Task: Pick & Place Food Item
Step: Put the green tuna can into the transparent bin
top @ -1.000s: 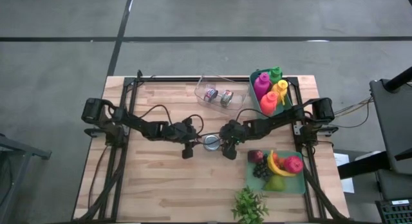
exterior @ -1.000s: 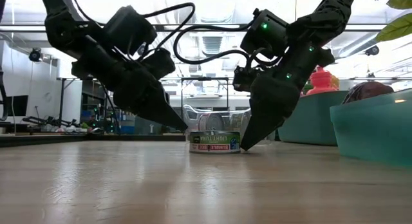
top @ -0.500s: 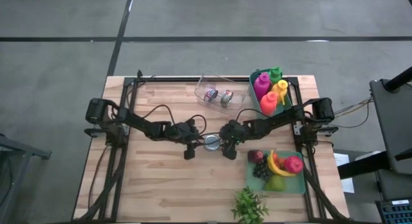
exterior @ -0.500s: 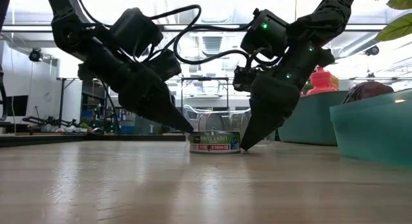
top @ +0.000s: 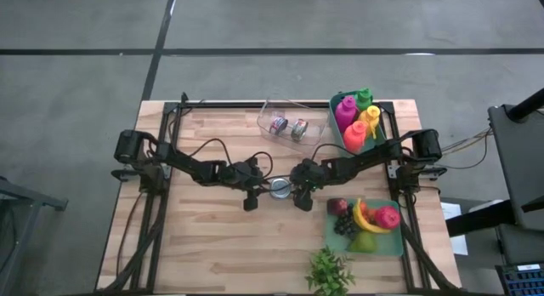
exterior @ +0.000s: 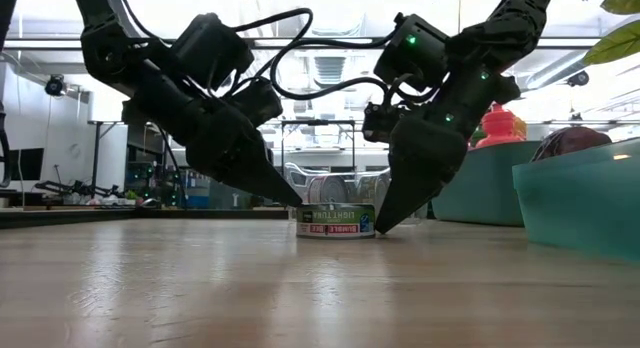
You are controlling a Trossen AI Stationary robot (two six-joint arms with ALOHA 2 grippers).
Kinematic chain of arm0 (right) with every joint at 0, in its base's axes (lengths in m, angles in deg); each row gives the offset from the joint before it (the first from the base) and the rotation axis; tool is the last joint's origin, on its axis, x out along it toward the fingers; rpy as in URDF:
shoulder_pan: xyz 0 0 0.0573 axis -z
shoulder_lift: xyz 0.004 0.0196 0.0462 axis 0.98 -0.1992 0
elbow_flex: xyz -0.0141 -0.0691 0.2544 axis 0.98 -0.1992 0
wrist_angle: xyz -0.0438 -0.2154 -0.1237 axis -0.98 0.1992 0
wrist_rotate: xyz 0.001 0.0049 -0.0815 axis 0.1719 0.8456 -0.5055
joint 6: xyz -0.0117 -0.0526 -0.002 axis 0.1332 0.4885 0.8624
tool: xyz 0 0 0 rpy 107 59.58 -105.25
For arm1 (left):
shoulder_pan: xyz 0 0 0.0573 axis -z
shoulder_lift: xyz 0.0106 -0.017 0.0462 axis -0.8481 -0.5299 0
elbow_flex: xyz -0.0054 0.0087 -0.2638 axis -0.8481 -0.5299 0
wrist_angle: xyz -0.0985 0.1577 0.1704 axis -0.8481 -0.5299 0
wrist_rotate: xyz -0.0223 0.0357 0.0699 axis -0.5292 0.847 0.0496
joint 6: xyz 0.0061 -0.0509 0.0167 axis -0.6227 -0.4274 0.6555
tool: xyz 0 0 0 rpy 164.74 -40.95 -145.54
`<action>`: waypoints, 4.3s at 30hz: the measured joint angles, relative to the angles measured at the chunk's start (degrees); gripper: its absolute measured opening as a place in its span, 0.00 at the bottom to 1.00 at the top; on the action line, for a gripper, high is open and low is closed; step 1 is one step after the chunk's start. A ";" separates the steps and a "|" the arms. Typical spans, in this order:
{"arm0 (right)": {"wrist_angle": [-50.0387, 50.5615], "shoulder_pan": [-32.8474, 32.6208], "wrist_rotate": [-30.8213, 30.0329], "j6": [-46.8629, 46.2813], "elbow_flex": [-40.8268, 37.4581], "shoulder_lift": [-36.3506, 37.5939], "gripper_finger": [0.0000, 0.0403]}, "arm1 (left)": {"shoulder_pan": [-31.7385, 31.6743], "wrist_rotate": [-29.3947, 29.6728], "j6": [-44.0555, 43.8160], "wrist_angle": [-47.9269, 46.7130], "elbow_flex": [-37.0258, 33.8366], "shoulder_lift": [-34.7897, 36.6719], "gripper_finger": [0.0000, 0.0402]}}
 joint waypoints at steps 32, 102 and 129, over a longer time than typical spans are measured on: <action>1.84 0.00 -0.61 1.26 1.01 1.98 0.39 | -0.08 0.24 -0.13 -0.02 -0.07 -0.17 0.32; -33.11 -7.52 -11.08 18.09 -23.56 19.78 0.39 | -0.33 0.24 0.96 -0.72 0.04 -0.15 0.32; -28.46 -7.43 -12.75 15.09 -25.68 19.44 0.10 | -0.33 0.24 1.09 -0.76 0.14 -0.13 0.32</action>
